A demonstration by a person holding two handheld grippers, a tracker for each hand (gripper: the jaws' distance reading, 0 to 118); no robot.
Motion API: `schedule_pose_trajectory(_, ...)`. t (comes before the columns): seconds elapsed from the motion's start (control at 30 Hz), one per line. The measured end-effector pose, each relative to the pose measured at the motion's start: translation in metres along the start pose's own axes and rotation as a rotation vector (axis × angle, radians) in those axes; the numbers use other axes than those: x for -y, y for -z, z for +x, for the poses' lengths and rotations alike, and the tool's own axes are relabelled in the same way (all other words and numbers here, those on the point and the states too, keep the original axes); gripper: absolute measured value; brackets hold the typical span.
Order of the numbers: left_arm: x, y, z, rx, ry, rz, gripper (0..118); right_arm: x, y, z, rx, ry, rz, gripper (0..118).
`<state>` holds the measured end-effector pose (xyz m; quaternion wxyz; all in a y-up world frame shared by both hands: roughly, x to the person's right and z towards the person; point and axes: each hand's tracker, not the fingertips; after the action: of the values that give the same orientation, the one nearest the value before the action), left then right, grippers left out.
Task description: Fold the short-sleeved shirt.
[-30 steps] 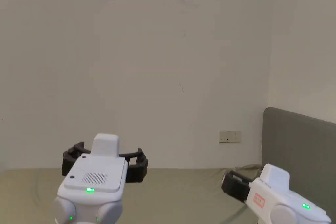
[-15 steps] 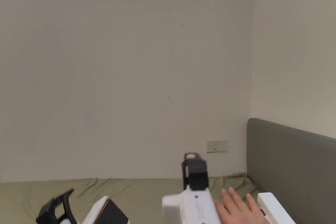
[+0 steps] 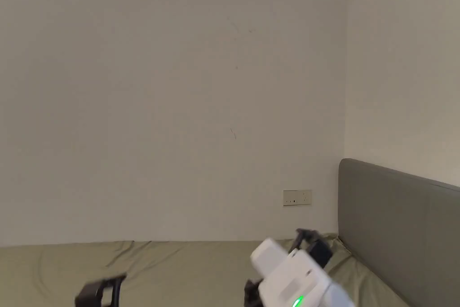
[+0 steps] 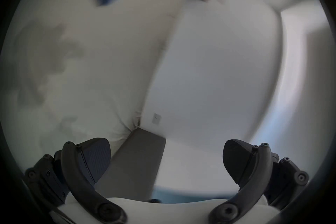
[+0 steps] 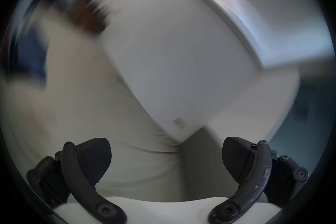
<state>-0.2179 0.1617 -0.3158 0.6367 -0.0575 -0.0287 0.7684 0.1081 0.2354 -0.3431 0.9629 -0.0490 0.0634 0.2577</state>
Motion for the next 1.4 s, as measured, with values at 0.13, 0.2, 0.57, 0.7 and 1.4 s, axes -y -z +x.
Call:
schedule_pose_trajectory(0.13, 0.056, -0.010, 0.093, 0.099, 1.176, -0.020, 118, 0.006, -0.007, 0.062, -0.111, 0.598, 0.065, 118)
schedule_pose_trajectory(0.2, 0.095, -0.018, 0.102, 0.037, 1.667, 0.130, 118, 0.013, -0.016, 0.063, 0.035, 0.501, 0.057, 118)
schedule_pose_trajectory(0.57, 0.094, -0.014, 0.083, -0.115, 1.653, 0.113, 118, 0.038, -0.019, 0.058, 0.104, 0.499, 0.017, 118)
schedule_pose_trajectory(0.7, 0.091, -0.019, 0.091, -0.102, 1.640, 0.137, 118, 0.029, -0.024, 0.059, 0.097, 0.502, 0.038, 118)
schedule_pose_trajectory(1.4, 0.094, -0.022, 0.093, -0.104, 1.675, 0.158, 118, 0.023, -0.028, 0.051, 0.091, 0.495, 0.048, 118)
